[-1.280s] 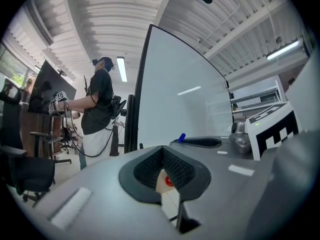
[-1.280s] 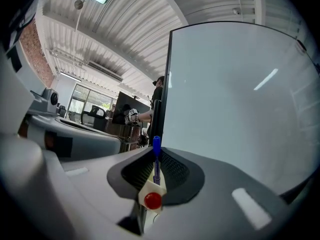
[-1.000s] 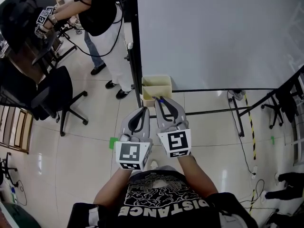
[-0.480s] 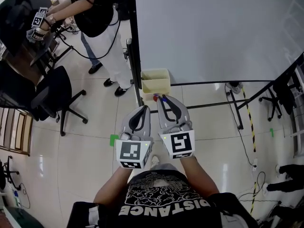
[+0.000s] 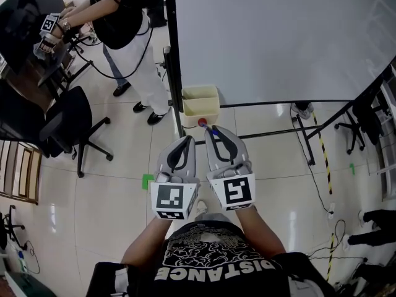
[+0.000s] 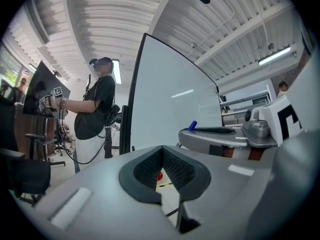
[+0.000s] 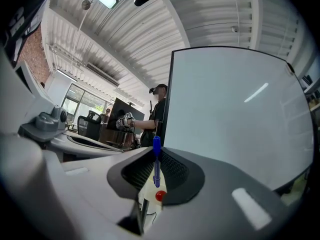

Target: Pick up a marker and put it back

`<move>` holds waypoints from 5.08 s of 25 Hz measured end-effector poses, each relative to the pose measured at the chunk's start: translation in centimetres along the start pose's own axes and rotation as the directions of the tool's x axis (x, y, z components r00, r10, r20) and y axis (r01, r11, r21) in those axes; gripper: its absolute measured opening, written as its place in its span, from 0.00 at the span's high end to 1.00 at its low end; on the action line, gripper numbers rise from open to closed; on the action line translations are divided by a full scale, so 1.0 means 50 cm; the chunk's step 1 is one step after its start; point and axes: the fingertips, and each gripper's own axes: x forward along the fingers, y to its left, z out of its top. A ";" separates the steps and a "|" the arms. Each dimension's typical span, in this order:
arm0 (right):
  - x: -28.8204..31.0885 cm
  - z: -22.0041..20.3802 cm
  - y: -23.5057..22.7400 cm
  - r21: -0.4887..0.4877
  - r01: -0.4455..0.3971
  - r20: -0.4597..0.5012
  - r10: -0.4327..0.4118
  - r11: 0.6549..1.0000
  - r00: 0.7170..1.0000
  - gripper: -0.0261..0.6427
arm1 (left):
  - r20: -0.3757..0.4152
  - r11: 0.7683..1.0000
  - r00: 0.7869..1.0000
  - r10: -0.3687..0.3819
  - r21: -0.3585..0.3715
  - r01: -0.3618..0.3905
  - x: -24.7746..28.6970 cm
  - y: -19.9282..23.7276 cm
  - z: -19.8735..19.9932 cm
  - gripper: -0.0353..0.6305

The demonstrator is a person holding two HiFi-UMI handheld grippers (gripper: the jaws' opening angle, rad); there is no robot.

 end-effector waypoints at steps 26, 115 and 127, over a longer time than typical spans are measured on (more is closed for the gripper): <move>0.012 0.003 -0.007 0.011 0.000 0.015 0.000 1.000 1.000 0.90 | -0.010 1.000 1.000 -0.001 -0.007 0.001 0.010 0.001 -0.008 0.94; 0.100 -0.111 -0.022 -0.010 -0.031 -0.113 0.030 0.999 0.993 0.90 | -0.020 1.000 1.000 0.022 -0.016 -0.023 0.064 0.045 -0.019 0.94; 0.010 -0.031 0.009 0.002 -0.017 -0.058 0.017 1.000 0.998 0.90 | 0.009 1.000 1.000 0.000 -0.014 0.000 0.000 -0.003 0.008 0.94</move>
